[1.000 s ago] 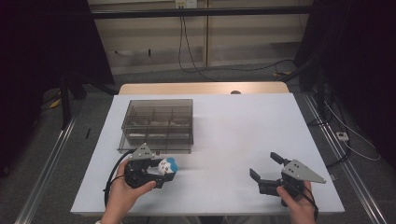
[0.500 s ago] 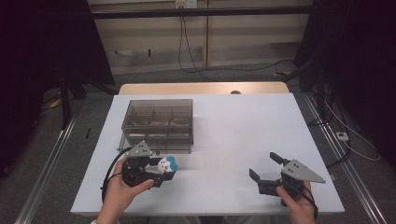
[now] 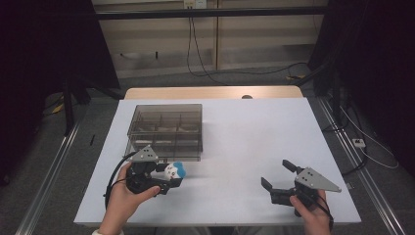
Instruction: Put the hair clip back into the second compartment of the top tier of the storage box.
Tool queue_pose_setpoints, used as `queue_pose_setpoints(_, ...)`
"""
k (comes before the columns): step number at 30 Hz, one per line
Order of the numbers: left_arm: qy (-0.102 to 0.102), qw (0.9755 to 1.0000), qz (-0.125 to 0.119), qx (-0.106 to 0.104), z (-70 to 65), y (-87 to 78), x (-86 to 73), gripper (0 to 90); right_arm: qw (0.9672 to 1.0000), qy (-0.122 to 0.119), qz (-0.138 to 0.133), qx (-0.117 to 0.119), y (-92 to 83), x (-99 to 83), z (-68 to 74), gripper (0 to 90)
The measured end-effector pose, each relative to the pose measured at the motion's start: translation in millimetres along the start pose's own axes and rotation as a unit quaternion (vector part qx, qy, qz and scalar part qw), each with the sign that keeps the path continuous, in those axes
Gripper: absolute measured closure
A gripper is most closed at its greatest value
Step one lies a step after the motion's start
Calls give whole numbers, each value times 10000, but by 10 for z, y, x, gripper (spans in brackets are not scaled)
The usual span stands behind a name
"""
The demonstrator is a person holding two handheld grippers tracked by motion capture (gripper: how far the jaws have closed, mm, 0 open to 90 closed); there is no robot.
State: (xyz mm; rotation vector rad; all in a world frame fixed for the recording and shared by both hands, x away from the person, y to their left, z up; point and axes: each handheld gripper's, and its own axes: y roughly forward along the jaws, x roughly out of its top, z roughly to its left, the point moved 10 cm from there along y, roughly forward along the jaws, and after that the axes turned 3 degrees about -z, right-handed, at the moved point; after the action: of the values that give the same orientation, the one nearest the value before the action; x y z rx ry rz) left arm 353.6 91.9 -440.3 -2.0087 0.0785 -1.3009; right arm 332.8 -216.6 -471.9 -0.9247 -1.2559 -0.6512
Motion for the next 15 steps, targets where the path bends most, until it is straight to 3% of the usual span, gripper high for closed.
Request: queue_pose_setpoints(15,-41,9999,-32,87,33,-62,85,313,10000,-3,-2,5,0,2,2,41)
